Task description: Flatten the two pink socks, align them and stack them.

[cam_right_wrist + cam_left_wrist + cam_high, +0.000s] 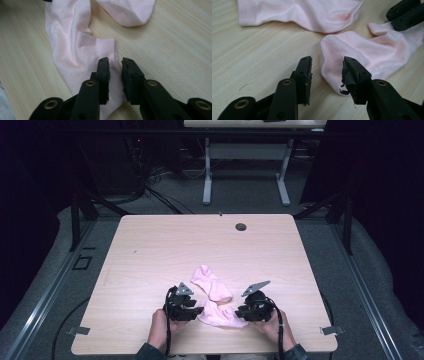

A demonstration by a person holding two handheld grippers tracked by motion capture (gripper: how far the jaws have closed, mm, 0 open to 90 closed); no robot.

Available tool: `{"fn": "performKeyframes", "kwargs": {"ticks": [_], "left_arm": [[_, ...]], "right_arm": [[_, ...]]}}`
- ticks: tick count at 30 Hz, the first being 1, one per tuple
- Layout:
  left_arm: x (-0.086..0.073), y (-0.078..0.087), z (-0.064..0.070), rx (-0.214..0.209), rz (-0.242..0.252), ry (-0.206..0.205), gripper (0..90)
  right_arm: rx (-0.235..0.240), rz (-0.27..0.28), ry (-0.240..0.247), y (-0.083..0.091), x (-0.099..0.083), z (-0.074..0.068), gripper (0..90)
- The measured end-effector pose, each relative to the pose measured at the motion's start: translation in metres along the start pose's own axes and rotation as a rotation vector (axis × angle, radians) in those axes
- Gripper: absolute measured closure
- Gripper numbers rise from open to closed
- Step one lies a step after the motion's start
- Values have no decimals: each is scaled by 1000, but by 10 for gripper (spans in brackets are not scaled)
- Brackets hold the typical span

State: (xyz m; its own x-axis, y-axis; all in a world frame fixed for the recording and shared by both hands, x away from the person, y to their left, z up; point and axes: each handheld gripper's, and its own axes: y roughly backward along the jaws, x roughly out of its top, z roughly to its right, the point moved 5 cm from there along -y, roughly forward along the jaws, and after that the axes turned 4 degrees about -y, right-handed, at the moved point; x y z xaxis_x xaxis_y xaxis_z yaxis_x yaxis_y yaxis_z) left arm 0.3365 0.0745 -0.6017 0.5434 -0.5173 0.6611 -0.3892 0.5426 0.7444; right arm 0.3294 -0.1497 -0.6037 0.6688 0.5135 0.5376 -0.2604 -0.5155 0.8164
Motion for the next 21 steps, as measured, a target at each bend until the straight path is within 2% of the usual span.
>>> {"fn": "performKeyframes", "kwargs": {"ticks": [3,4,5,10,12,14,19,21], "left_arm": [[-1,-2,0,12,-7,-7,658],[-2,-4,2,51,-18,-16,702],[-2,-5,2,59,-15,-16,721],[-6,-6,4,69,12,-7,882],[-7,-2,5,81,25,-2,887],[-8,4,6,85,46,18,889],[-17,26,10,103,90,74,889],[-22,32,12,95,97,108,890]], "right_arm": [[5,2,-2,0,-1,0,818],[1,4,-2,0,-2,0,834],[-2,9,-3,0,-2,0,841],[-2,37,-8,0,-4,0,867],[-10,54,-14,3,-5,0,871],[7,90,-29,8,-5,-3,872],[11,140,-66,30,-8,-12,873],[8,146,-80,35,-10,-14,873]]}}
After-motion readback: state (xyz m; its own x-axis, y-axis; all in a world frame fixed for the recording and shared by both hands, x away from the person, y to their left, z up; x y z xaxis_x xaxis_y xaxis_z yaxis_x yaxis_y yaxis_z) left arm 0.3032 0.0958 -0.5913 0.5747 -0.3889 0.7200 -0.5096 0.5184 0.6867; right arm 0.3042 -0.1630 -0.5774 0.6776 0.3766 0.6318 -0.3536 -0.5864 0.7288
